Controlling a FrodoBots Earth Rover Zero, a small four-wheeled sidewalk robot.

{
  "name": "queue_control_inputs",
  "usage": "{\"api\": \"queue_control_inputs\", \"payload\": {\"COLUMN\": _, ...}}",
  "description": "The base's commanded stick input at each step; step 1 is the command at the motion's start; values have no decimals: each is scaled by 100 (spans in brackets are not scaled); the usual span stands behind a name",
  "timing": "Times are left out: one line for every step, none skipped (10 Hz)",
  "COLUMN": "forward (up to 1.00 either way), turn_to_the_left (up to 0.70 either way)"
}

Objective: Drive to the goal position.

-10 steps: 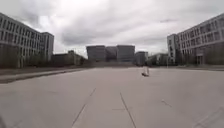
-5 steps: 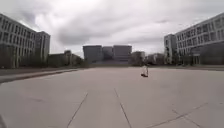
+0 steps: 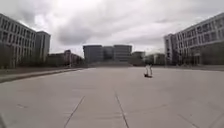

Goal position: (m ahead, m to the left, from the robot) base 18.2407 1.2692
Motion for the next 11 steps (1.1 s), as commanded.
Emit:
{"api": "queue_control_inputs", "payload": {"forward": 100, "turn_to_the_left": 0}}
{"api": "queue_control_inputs", "payload": {"forward": 100, "turn_to_the_left": 0}}
{"api": "queue_control_inputs", "payload": {"forward": 100, "turn_to_the_left": 0}}
{"api": "queue_control_inputs", "payload": {"forward": 100, "turn_to_the_left": 0}}
{"api": "queue_control_inputs", "payload": {"forward": 100, "turn_to_the_left": 0}}
{"api": "queue_control_inputs", "payload": {"forward": 100, "turn_to_the_left": 0}}
{"api": "queue_control_inputs", "payload": {"forward": 100, "turn_to_the_left": 0}}
{"api": "queue_control_inputs", "payload": {"forward": 100, "turn_to_the_left": -1}}
{"api": "queue_control_inputs", "payload": {"forward": 100, "turn_to_the_left": -2}}
{"api": "queue_control_inputs", "payload": {"forward": 100, "turn_to_the_left": -2}}
{"api": "queue_control_inputs", "payload": {"forward": 100, "turn_to_the_left": -2}}
